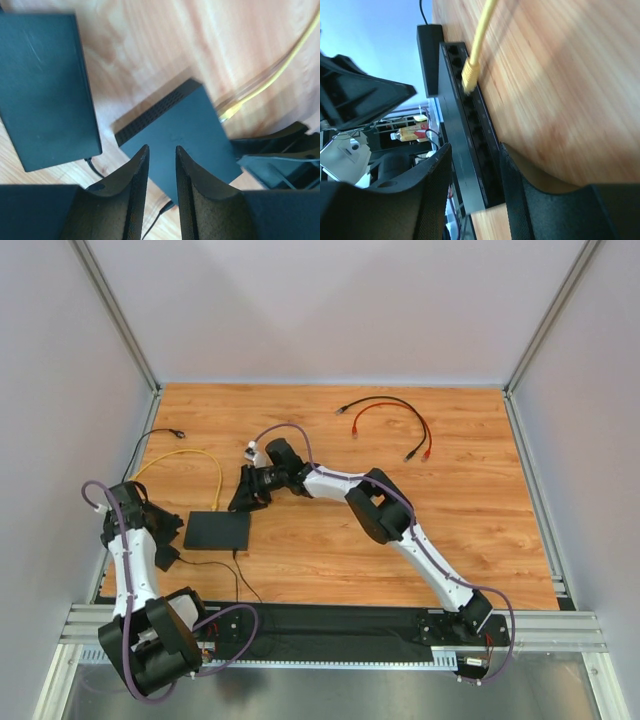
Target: Pull the plug from the switch port
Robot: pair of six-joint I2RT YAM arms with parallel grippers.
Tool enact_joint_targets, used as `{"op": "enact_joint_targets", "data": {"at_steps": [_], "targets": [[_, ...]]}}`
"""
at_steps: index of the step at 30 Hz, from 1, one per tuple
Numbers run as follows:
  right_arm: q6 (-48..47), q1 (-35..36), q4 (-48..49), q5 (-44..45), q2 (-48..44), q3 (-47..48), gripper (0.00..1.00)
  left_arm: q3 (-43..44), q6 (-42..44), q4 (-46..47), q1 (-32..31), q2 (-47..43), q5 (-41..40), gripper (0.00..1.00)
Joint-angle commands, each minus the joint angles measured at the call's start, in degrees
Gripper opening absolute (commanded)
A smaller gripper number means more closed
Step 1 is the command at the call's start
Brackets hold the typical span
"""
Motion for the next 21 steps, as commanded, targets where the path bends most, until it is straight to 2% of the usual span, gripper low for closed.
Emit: {"op": "enact_joint_targets", "data": {"at_steps": [1,4,7,16,21], "targets": [[-2.5,0.2,0.3,0.1,-5.4,-6.9,0.45,-3.5,0.2,1.3,0.3,0.5,5.6,0.36],[-2.9,0.3,1.4,-0.4,-7.1,-8.4,0.45,-4.9,-0.8,2.9,0.1,0.6,7.6,0.34],[-2.8,0.2,0.7,-0.6,-7.0,-5.9,0.45,-6.5,-1.4,3.6,-0.2,0.9,8.7,0.33],[-1.0,0.8,-4.7,3.4,1.1,9.6,0.45,-6.7,-2.8,4.3,-1.5,0.7,8.2,0.32],[2.7,1.2,-5.3,5.2,7.0,18.4,0.41,-6.5,-4.3,5.6,-3.7,2.1,7.9,0.31]]}}
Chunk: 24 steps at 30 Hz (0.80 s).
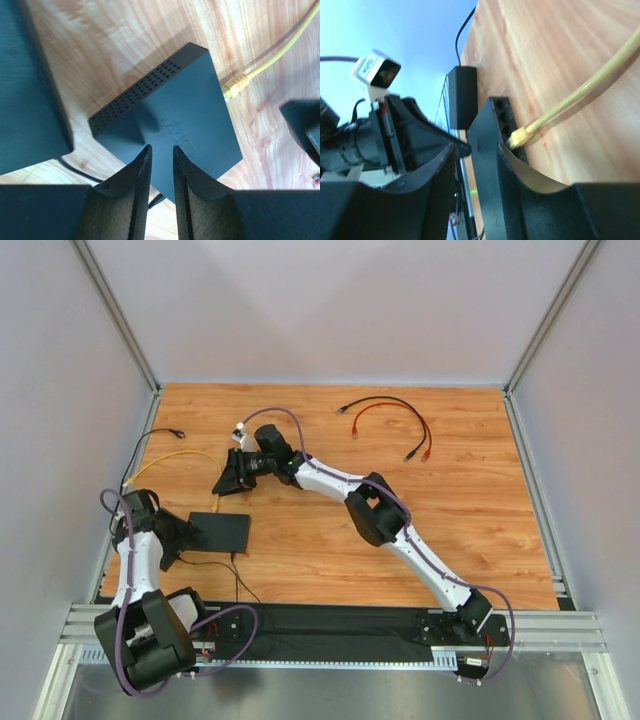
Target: Pull the plug from the switch port
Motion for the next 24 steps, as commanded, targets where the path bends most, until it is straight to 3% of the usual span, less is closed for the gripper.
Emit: {"op": "enact_joint_targets", "data": {"at_steps": [1,12,17,24], "targets": [[3.1,0.6,-1.9,2.5,5.4,4.9,0.39,1.1,-1.9,1.7,-1.8,1.0,0.6,0.31],[2.4,2.5,-4.3,5.7,7.0,3.8,0.33,3.6,-1.0,0.8,-2.3,1.9,-0.3,0.31],[3.2,4.8,1.2,7.1,1.9,-8.7,0.34,3.8,-0.1,0.8,-2.3,1.9,0.1,0.32],[7.4,5.6,9.5,8.3,-2.6,-17.2,0.35,2.7,0.2,0.8,-2.4,1.6,0.8,0.32]]}}
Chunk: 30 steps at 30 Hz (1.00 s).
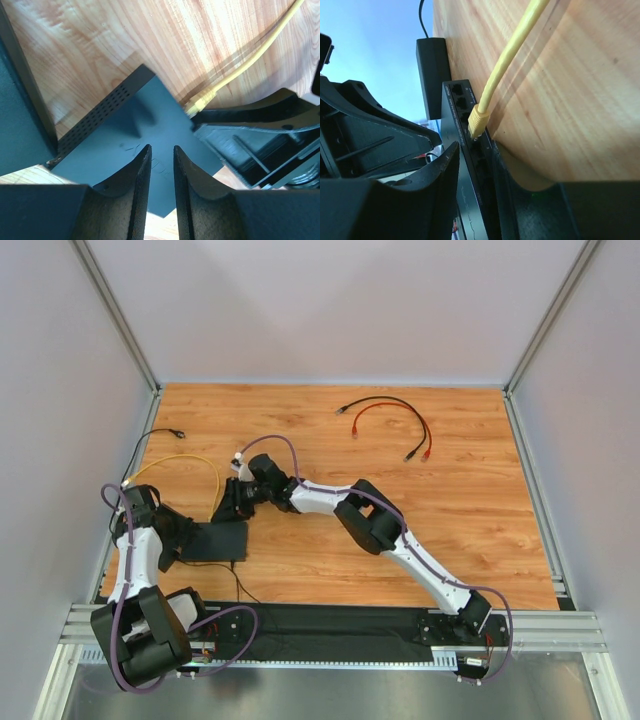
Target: Pull the plug from the switch port
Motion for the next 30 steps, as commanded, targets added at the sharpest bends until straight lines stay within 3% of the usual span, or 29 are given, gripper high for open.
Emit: {"op": "enact_joint_targets", "data": {"at_steps": [1,5,10,16,30], "targets": [[3.3,0.5,3.0,1.7,-0.4,-3.3,0.35,0.8,0.9,0.2,-0.2,-0.6,0.9,0.32],[7.5,-0.1,6.7,-0.1,1.4,-1.3,0.36,0.0,0.4,1.0,-0.3,-0.2,1.3,0.32],[2.2,-1.3,-2.4,-1.8,3.1,5.5,0.37,-0.5,0.4,0.5,-0.4,-0.2,0.4,0.29],[-3.7,-0.4,-13.6,2.1,2.6,8.1,0.37,-1.5,-1.7,-0.5,-0.5,0.8,-2.5,0.19],[-2.8,0.0,-16.3,0.6,6.8,14.6,0.33,-1.5,-4.2,-0.9,-2.3,4.4,-6.2,0.13]]}}
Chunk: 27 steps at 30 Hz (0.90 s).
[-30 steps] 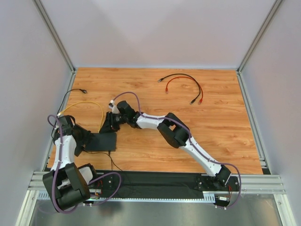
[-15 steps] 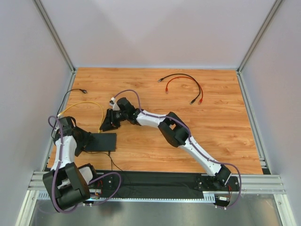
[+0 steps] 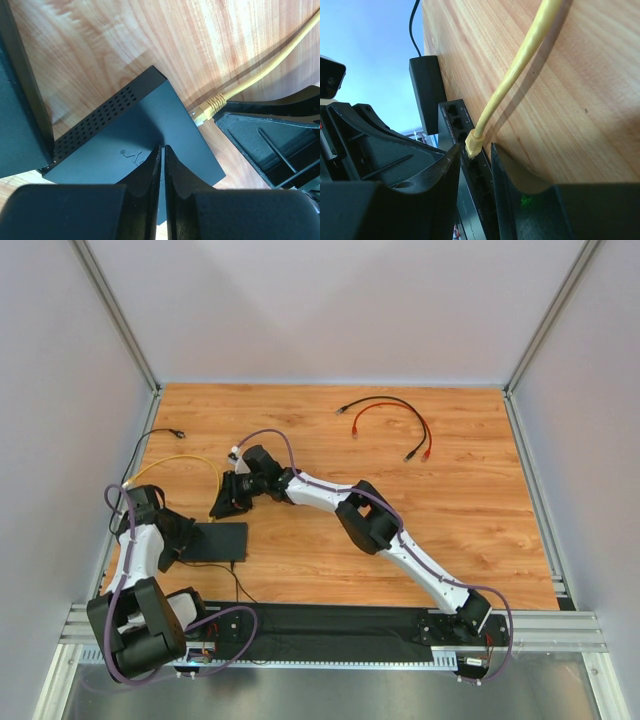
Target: Pull the plug from the switch port
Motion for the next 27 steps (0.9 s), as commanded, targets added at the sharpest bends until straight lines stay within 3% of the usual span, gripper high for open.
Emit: {"op": "enact_joint_targets", "data": {"at_steps": [1,8,27], "targets": [[-0.8,0.6,-3.1,0.1,2.2,1.6,0.33,-0.7,-0.6,-1.8,-0.6,1.7,-3.6,0.13],[0.8,0.8,-1.8,-1.6,3.1,2.5,0.27,-1.1,-0.3,-1.4,-0.8,1.7,-3.8,0.11],[3.6,1.3,1.8,-6.9,6.5,6.4,0.24,-2.2,-0.8,-0.3,-1.7,1.9,-3.6,0.09]]}}
